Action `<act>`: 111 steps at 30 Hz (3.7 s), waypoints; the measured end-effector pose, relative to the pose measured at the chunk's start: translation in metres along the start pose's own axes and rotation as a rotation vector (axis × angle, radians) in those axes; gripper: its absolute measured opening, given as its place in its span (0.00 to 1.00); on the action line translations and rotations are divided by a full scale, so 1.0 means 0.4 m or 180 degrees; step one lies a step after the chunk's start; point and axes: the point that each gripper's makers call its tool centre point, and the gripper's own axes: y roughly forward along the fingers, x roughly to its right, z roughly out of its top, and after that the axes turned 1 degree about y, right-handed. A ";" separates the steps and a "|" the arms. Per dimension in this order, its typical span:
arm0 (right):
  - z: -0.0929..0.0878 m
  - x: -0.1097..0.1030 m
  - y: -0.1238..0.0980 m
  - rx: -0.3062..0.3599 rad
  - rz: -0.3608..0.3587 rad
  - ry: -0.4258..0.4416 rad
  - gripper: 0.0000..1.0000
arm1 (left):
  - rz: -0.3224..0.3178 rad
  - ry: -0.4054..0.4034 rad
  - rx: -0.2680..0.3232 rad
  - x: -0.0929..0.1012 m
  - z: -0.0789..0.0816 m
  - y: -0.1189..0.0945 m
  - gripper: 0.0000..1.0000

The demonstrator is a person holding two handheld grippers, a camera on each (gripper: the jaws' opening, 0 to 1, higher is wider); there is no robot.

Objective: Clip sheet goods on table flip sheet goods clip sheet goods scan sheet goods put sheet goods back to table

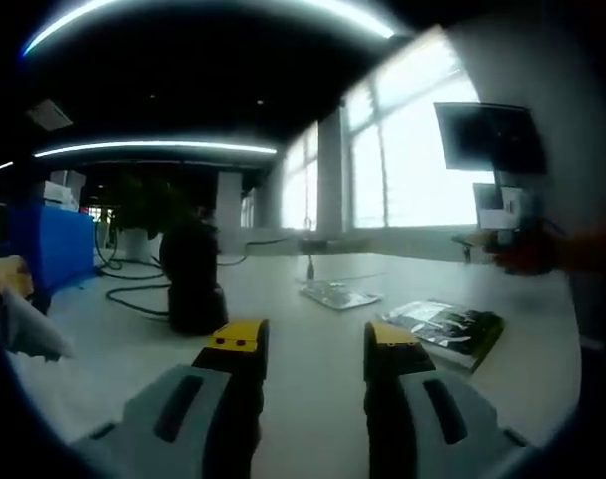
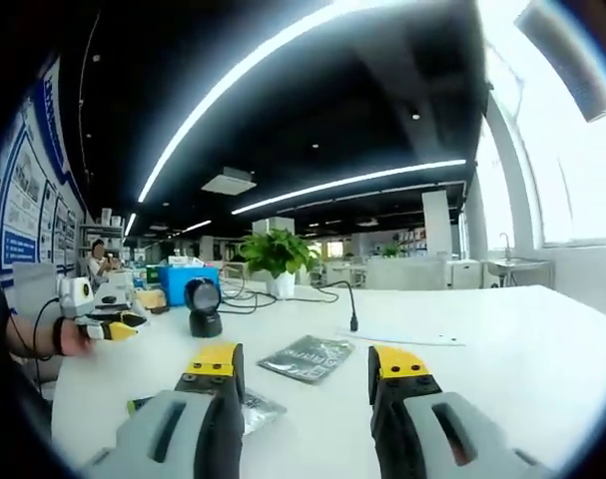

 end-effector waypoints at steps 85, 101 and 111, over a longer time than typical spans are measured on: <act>-0.080 0.042 -0.135 0.0220 -0.0523 -0.0299 0.40 | 0.0039 0.0002 0.0083 -0.010 0.013 -0.003 0.31; -0.080 0.050 -0.136 0.0231 -0.0504 -0.0265 0.40 | 0.0010 0.0064 0.0052 0.013 0.017 -0.007 0.31; -0.085 0.053 -0.135 0.0212 -0.0501 -0.0264 0.40 | 0.0012 0.0097 0.0019 0.011 0.012 -0.006 0.31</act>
